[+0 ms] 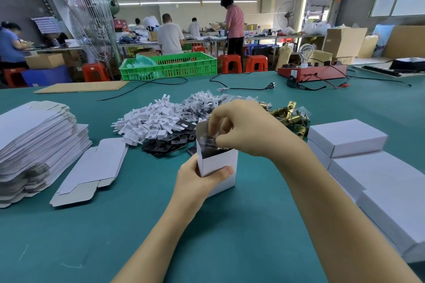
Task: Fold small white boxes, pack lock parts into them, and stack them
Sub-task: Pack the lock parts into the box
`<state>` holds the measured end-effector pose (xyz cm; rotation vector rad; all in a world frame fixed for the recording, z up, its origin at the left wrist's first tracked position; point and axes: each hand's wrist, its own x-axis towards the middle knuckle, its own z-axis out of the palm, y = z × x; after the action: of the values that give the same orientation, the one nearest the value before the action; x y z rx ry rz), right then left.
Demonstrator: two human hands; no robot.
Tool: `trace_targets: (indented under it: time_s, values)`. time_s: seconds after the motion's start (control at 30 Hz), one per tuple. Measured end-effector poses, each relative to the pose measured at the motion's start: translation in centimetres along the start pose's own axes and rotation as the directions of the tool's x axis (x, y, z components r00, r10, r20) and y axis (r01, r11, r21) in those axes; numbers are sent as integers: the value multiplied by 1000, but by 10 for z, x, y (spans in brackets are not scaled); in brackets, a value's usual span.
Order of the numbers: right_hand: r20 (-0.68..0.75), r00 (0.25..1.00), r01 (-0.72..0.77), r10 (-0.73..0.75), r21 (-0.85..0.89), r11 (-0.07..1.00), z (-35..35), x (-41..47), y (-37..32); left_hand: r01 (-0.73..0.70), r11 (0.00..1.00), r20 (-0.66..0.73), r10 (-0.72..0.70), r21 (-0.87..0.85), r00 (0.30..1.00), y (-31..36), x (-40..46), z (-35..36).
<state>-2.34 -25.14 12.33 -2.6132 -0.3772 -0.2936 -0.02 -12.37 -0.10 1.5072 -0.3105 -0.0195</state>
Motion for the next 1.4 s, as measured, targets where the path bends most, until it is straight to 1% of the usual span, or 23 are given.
trace_targets:
  time_s: [0.1, 0.13, 0.17, 0.27, 0.3, 0.33, 0.4, 0.47, 0.5, 0.57, 0.6, 0.67, 0.73, 0.8, 0.87, 0.97, 1.0, 1.03, 1.13, 1.27, 1.33, 1.4]
  values:
    - [-83, 996, 26, -24, 14, 1000, 0, 1, 1, 5, 1000, -3, -5, 4, 1000, -3, 2, -1]
    - [-76, 996, 39, -38, 8, 999, 1, 2, 0, 5, 1000, -4, -5, 10, 1000, -3, 2, -1]
    - [-33, 998, 44, -44, -8, 999, 3, 1, -1, 5, 1000, -2, -5, 14, 1000, -3, 2, -1]
    - [192, 981, 3, 15, -90, 996, 8, 2, -3, -7, 1000, 33, 6, 12, 999, -2, 1, -1]
    - [226, 974, -2, 28, -114, 993, 8, 3, -2, -8, 1000, 37, 7, 10, 999, -2, 1, -1]
    - [226, 974, 0, 29, -127, 992, 6, 3, -2, -5, 1000, 31, 5, 7, 1000, -2, 1, -1]
    - [156, 988, 6, 10, -103, 995, 1, 3, 1, 3, 1000, 15, -3, -1, 1000, -1, 1, 0]
    - [63, 998, 23, -21, -25, 999, -4, 1, 2, 2, 1000, 15, -2, -8, 1000, 0, 1, 1]
    - [46, 998, 39, -40, 30, 999, -6, 0, 3, -3, 1000, 21, 3, -6, 1000, -1, 1, 1]
    - [90, 993, 64, -72, 91, 994, -6, -3, 1, -6, 1000, 29, 6, -1, 1000, 0, 1, 0]
    - [131, 988, 71, -79, 64, 995, -4, -3, -1, -7, 1000, 29, 7, 0, 1000, -1, 1, 0]
    - [199, 978, 78, -63, -69, 995, 2, -1, -2, -7, 1000, 27, 7, 2, 1000, -1, 1, 0]
    - [221, 975, 76, -28, -211, 975, 8, 2, -3, 1, 1000, 27, -1, 0, 1000, -1, 1, 0]
    - [212, 977, 63, -9, -249, 966, 12, 4, -2, 13, 1000, 26, -13, -2, 1000, -2, 2, 0]
    - [186, 982, 57, -20, -193, 980, 11, 3, -1, 14, 1000, 23, -14, -4, 1000, -3, 3, 0]
    - [123, 990, 57, -62, 43, 997, 4, 1, 0, 7, 1000, 25, -7, 1, 1000, -1, 2, 0]
    - [117, 990, 60, -72, 103, 993, 3, 0, -1, 7, 1000, 23, -7, 5, 1000, -1, 2, 0]
    - [120, 989, 67, -82, 121, 990, 3, 0, -2, 9, 1000, 19, -9, 10, 1000, -2, 2, 0]
    - [111, 989, 82, -94, 107, 991, 8, 2, -3, 16, 1000, 19, -16, 21, 1000, -2, 2, -1]
    - [83, 996, 13, -23, 120, 993, 10, 5, -2, 6, 1000, 34, -6, 3, 999, -3, 2, -1]
    - [101, 995, -15, 7, 83, 996, 11, 6, -2, 0, 1000, 37, 0, 5, 999, -4, 3, -1]
    - [117, 993, -11, 10, 15, 1000, 13, 7, -3, -4, 1000, 37, 3, 13, 999, -5, 3, -1]
